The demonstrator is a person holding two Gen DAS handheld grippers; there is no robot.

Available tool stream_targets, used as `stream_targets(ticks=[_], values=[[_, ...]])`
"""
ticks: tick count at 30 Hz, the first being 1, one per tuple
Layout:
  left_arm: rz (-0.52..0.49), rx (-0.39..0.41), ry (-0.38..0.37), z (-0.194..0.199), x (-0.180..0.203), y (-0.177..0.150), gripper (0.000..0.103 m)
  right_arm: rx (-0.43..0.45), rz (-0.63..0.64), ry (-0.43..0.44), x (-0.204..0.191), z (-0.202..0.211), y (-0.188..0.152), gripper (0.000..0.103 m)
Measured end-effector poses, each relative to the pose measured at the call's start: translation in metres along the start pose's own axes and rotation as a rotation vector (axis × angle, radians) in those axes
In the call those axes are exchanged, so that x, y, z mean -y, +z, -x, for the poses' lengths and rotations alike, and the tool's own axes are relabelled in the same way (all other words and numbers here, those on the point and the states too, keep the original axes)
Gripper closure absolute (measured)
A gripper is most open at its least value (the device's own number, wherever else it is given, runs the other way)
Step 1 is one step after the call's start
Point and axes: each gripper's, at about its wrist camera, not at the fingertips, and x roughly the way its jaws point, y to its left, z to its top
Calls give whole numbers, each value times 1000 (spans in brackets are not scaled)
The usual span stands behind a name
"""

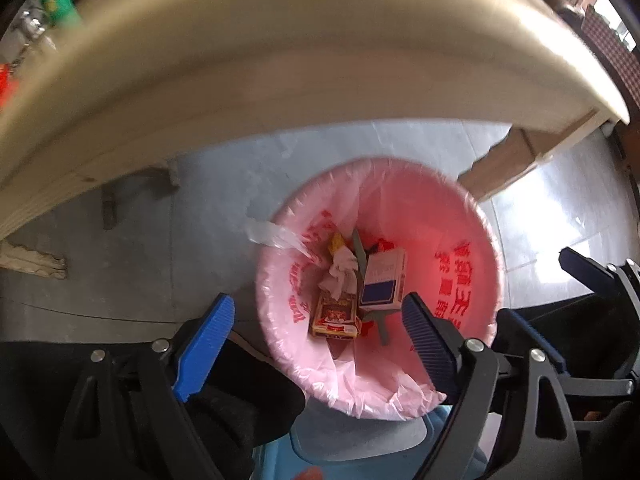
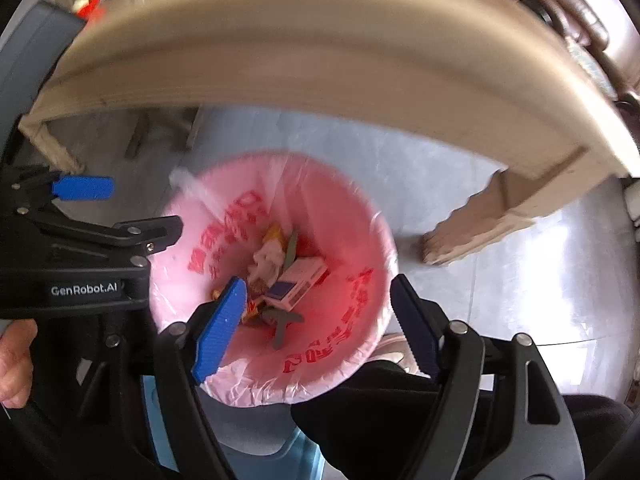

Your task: Collect trash

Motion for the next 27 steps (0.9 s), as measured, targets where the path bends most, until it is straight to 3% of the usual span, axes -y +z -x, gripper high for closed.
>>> stream_targets(ticks=[12,18,24,27], values=[[18,321,29,166,26,-4,7,393,-115,-157,23,176,10,13],[15,446,54,231,39,-13,7,520,-158,-181,39,241,3,8],[62,532,110,277,46,-27,7,584,-165,-246,31,281,-10,6],[88,567,103,296,45,-33,7,613,-188,-269,29,297,-14,6]])
